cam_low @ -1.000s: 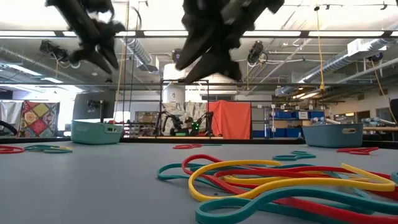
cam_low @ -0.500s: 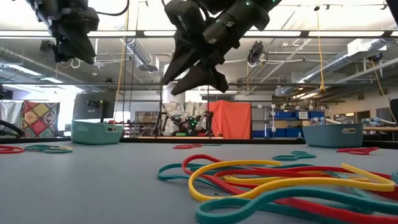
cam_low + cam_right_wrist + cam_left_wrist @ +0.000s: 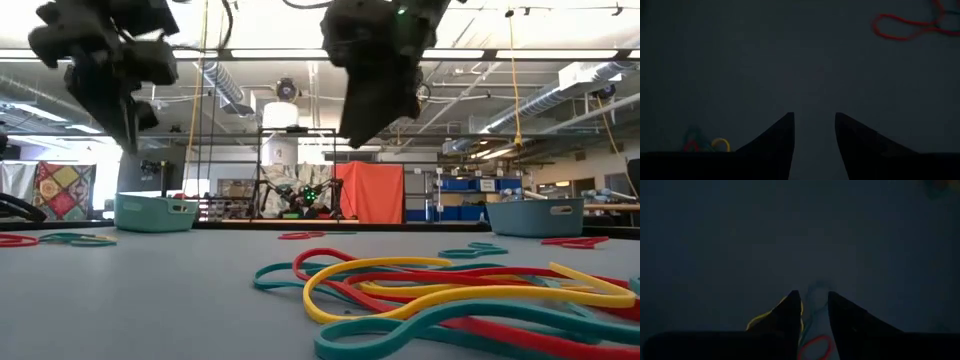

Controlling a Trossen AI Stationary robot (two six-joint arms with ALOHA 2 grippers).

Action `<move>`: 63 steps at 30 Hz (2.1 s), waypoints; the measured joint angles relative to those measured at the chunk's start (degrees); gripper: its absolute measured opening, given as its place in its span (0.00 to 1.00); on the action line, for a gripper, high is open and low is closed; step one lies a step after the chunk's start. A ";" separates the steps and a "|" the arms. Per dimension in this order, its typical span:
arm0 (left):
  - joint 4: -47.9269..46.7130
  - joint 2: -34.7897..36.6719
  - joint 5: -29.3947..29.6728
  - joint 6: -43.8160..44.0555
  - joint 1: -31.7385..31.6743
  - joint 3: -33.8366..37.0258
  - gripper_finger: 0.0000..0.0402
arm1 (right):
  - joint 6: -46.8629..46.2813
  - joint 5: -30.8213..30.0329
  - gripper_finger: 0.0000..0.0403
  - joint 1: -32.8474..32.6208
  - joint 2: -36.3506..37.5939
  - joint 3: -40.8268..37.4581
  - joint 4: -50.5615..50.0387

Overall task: Sort rubber bands into baskets
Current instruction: Put the yellow rubber band into the green bin

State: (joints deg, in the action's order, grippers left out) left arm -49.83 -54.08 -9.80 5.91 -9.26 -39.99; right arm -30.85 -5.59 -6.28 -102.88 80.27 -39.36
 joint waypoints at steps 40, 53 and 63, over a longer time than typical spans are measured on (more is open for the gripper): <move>13.67 -19.80 13.13 19.85 3.57 7.74 0.39 | -6.57 -8.72 0.38 -8.11 0.43 -8.32 -5.19; 11.90 -21.63 12.63 9.22 3.67 6.27 0.26 | -7.41 -7.65 0.38 -7.55 0.43 -8.37 -4.50; 9.73 -21.62 13.20 3.11 3.75 3.61 0.38 | -8.31 -8.13 0.38 -7.52 0.43 -8.37 -3.89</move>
State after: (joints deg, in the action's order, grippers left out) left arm -40.10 -75.70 3.40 9.02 -5.52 -36.38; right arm -39.16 -13.72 -13.80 -102.45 71.90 -43.24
